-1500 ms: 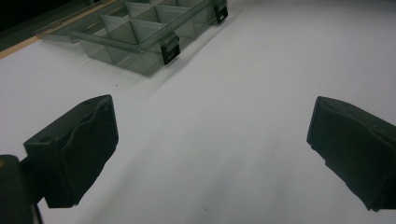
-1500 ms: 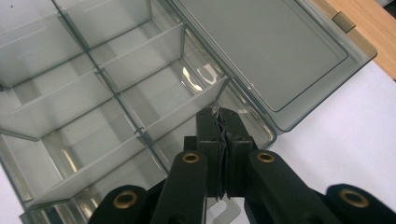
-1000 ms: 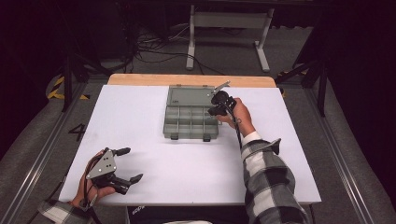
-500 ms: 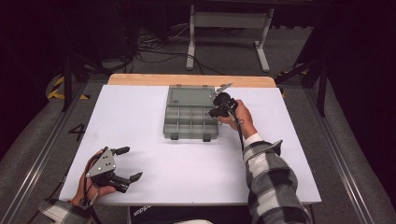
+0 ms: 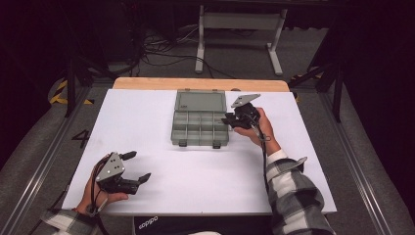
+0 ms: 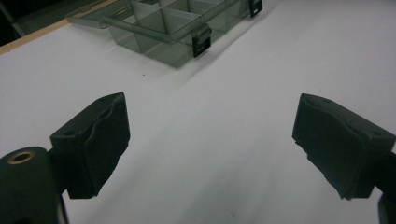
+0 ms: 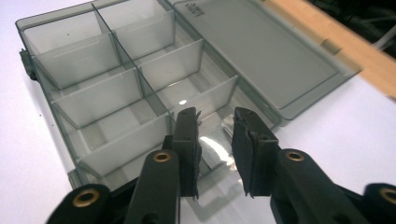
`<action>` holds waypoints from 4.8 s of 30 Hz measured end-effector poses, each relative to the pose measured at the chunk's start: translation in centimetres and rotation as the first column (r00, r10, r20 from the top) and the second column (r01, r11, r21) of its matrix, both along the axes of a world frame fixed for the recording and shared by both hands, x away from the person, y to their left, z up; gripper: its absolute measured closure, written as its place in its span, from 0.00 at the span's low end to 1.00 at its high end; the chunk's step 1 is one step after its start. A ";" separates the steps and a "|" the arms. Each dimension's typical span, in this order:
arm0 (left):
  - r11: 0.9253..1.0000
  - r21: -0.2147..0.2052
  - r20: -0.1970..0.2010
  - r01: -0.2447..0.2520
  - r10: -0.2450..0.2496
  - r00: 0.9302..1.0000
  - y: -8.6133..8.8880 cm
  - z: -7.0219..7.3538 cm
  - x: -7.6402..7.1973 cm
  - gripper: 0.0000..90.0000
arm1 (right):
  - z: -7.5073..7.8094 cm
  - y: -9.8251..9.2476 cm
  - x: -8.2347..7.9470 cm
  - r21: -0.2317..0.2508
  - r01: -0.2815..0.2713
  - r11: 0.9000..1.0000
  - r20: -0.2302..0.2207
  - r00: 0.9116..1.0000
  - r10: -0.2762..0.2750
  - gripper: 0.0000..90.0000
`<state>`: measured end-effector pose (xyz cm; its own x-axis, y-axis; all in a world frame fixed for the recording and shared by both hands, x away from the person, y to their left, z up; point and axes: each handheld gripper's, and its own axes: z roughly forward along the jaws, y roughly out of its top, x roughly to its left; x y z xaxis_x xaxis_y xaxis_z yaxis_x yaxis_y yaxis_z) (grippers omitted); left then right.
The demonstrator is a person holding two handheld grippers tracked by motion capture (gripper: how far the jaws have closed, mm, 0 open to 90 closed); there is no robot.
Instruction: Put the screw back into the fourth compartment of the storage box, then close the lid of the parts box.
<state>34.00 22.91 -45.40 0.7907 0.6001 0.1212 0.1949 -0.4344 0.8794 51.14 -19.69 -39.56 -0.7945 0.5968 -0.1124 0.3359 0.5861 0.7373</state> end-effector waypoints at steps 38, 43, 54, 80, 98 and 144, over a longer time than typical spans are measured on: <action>0.990 0.109 0.000 -0.085 0.085 0.996 -1.9 4.0 12.2 0.08 | 0.9 -3.4 -1.8 0.085 0.131 0.988 0.137 0.980 -0.142 0.06; 0.987 0.111 -0.014 -0.114 0.117 0.993 -1.7 4.0 13.3 0.14 | 0.8 -3.7 -1.6 0.074 0.161 0.984 0.143 0.975 -0.171 0.11; 0.967 0.211 -0.054 -0.143 0.157 0.986 -3.3 3.6 17.5 0.48 | 0.4 -4.6 0.5 0.041 0.230 0.972 0.107 0.966 -0.233 0.46; 0.943 0.303 -0.181 -0.136 0.198 0.963 -8.2 1.2 24.6 1.00 | -3.9 -0.5 7.9 -0.165 0.198 0.966 -0.047 0.977 -0.209 1.00; 0.941 0.301 -0.198 -0.154 0.220 0.955 -10.1 0.2 26.8 0.98 | -4.7 -0.5 9.1 -0.095 0.176 0.980 -0.085 0.979 -0.184 1.00; 0.967 0.067 -0.218 -0.245 0.254 0.942 -9.9 2.4 27.1 0.98 | -4.3 -1.3 9.6 0.122 0.191 0.974 -0.014 0.981 -0.191 1.00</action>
<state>61.11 12.97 -42.98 0.6254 0.7802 -0.0138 0.4904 -0.3792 0.7847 60.75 -20.95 -43.85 -0.6646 0.7467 -0.0276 0.4348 0.4165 0.7984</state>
